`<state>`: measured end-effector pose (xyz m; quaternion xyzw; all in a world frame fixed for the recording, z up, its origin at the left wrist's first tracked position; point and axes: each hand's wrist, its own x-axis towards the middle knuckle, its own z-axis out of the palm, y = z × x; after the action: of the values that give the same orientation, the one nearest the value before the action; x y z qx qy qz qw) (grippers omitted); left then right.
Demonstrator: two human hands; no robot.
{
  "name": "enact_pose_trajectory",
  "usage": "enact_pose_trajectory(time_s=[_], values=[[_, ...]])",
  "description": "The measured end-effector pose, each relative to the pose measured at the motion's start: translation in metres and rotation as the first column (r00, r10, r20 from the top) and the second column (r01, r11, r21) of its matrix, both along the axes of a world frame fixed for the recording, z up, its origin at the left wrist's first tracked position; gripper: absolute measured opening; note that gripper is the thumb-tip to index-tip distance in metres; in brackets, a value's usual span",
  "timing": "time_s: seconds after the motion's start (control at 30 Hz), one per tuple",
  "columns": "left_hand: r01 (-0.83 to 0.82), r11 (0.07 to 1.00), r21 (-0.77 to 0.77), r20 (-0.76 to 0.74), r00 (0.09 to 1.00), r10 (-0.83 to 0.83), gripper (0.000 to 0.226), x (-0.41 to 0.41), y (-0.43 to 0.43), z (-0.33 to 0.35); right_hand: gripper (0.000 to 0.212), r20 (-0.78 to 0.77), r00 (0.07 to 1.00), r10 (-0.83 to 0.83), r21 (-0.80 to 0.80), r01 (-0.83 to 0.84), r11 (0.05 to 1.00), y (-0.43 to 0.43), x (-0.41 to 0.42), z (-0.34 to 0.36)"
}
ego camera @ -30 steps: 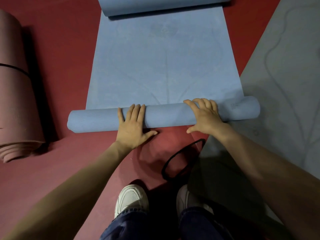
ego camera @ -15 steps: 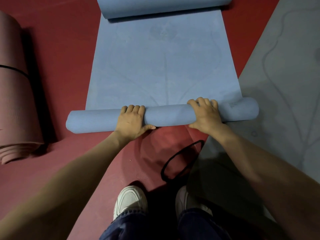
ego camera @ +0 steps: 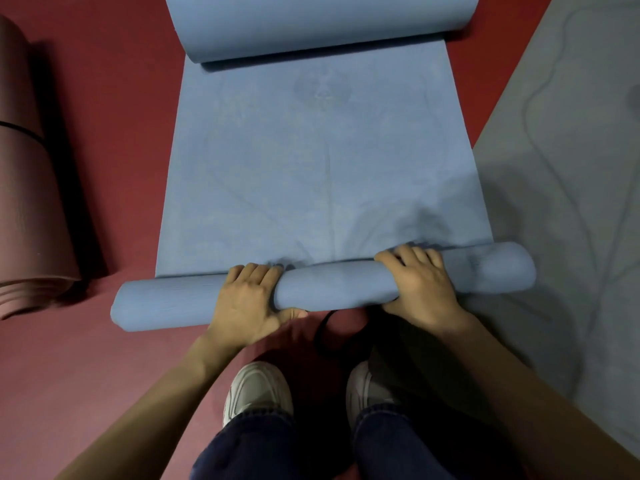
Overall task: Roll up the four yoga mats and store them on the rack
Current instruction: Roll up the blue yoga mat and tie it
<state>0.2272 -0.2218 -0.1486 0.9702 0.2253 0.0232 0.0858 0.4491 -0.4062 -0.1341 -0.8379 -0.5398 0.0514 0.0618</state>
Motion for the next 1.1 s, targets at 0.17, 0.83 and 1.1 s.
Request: enact_pose_trajectory(time_s=[0.17,0.83,1.1], values=[[-0.007,0.997,-0.074,-0.049,0.999,0.003,0.085,-0.018,-0.015,0.004,0.066,-0.026,1.000,-0.007,-0.030,0.006,1.000,-0.016,-0.014,0.001],[-0.159,0.978,-0.137,0.085,0.981,0.172,0.073,-0.006,-0.015,0.003,0.095,-0.272,0.955,-0.117,-0.241,0.050,0.969,0.006,0.012,0.014],[-0.317,0.918,-0.240,0.159,0.920,0.359,0.058,0.006,-0.028,-0.009,0.082,-0.170,0.985,-0.038,-0.160,0.011,0.987,0.008,0.013,0.007]])
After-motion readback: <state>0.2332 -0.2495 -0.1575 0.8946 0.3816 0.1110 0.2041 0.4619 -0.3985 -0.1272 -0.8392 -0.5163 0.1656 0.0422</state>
